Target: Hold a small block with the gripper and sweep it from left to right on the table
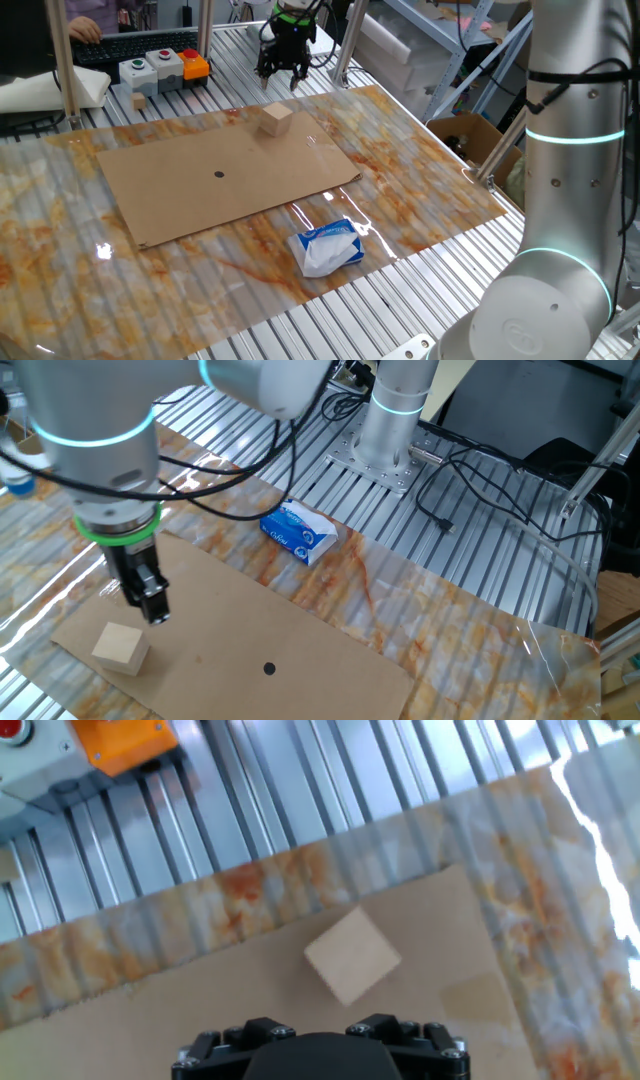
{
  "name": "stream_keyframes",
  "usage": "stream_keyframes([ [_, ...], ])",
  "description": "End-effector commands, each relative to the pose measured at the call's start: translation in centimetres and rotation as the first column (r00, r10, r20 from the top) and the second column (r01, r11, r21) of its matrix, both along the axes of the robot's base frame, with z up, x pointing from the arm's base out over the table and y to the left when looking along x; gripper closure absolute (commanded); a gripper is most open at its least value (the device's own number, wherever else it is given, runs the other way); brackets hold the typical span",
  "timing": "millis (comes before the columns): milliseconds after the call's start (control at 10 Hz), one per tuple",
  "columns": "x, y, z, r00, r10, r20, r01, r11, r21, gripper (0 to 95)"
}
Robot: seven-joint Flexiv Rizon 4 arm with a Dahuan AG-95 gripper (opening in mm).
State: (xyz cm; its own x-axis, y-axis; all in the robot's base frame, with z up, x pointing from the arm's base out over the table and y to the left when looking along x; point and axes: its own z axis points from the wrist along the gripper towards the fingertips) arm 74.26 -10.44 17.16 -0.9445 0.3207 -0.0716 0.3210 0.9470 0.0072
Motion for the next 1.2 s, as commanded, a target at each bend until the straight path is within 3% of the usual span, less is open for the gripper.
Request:
stream_keyframes([
  [100, 1.2, -0.8, -0.1, 1.0, 0.01, -0.003, -0.01, 1.0, 0.002, 19.0],
  [200, 2.5, -1.4, -0.1, 1.0, 0.019, -0.003, -0.019, 1.0, 0.0, 19.0],
  [400, 4.0, -1.8, -0.2, 1.0, 0.02, -0.004, -0.02, 1.0, -0.003, 19.0],
  [800, 4.7, -1.8, -1.1, 0.999, 0.047, -0.004, -0.047, 0.999, -0.004, 19.0],
  [1000, 4.8, -1.7, -1.6, 0.98, 0.201, -0.012, -0.201, 0.979, -0.021, 19.0],
  [1200, 4.8, -1.6, -2.1, 0.965, 0.261, -0.018, -0.261, 0.965, -0.037, 19.0],
])
